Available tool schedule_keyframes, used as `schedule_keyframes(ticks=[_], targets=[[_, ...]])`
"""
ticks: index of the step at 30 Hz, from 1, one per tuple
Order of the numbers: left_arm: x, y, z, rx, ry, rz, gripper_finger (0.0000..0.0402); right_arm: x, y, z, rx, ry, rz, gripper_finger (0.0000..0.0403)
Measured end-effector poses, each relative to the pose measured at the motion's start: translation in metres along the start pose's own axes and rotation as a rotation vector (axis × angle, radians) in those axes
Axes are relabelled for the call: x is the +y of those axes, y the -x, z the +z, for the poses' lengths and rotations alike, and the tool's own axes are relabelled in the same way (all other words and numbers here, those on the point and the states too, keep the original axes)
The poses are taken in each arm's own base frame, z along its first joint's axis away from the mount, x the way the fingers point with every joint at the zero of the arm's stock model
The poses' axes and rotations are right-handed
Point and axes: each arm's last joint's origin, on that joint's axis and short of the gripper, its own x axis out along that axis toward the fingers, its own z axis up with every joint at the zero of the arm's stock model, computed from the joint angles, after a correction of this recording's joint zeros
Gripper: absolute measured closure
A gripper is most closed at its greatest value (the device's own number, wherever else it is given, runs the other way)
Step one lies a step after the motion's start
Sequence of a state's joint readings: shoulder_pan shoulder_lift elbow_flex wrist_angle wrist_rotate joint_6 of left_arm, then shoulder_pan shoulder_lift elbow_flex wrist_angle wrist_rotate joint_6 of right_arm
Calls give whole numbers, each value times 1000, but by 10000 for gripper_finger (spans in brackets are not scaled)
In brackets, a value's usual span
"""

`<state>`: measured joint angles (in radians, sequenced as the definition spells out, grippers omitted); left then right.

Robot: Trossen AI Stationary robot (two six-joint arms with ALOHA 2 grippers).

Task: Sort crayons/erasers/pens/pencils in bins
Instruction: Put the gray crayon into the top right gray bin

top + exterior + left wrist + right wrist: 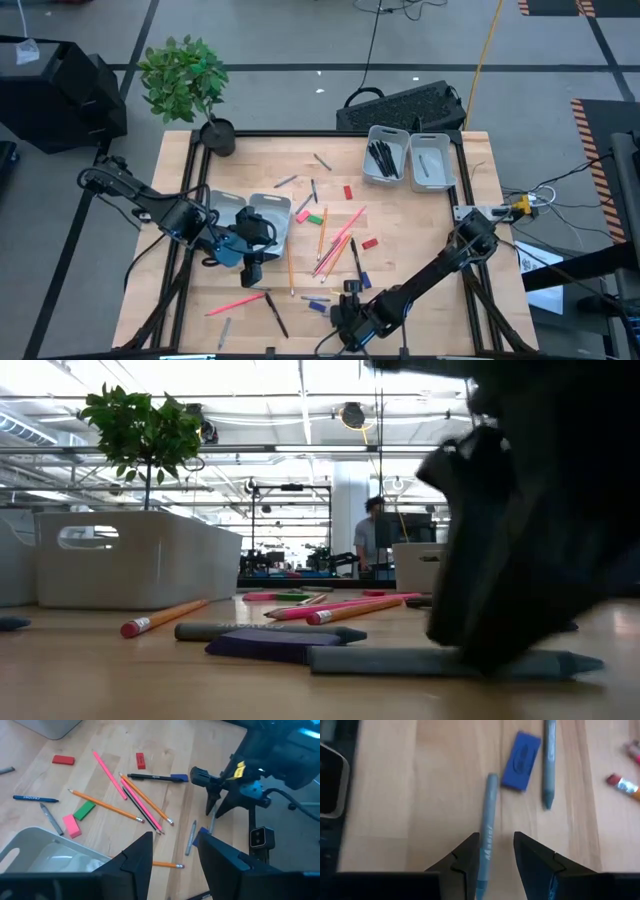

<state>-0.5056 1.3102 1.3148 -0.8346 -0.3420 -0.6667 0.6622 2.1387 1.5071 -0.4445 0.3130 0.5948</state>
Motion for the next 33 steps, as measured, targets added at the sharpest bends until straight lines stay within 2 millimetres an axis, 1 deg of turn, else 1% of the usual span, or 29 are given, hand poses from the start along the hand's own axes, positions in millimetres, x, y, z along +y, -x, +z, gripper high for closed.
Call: schedule_keyframes(ticks=[2,6,9,14,17,20,23,28,33], targets=[[0,0,0,-1,-4,-1,245,-2,-2,-4,6,-12,-2,290],[0,0,0,-1,-13,0,245,-5,-6,-12,36,24,35,306],[0,0,0,-1,-13,0,245,-7,-9,-19,83,37,43,326],[0,0,0,-1,-16,0,245,-12,-11,-21,161,34,83,370],[0,0,0,-1,-22,0,245,-14,-10,-23,205,13,96,388],[0,0,0,-2,-32,0,245,-18,-10,-24,270,-15,113,389],[0,0,0,-2,-33,0,245,-22,-9,-26,328,-40,117,382],[0,0,0,-2,-35,-1,245,-27,3,-30,430,-86,108,385],[0,0,1,-6,-56,-3,245,-35,15,-36,523,-110,41,385]])
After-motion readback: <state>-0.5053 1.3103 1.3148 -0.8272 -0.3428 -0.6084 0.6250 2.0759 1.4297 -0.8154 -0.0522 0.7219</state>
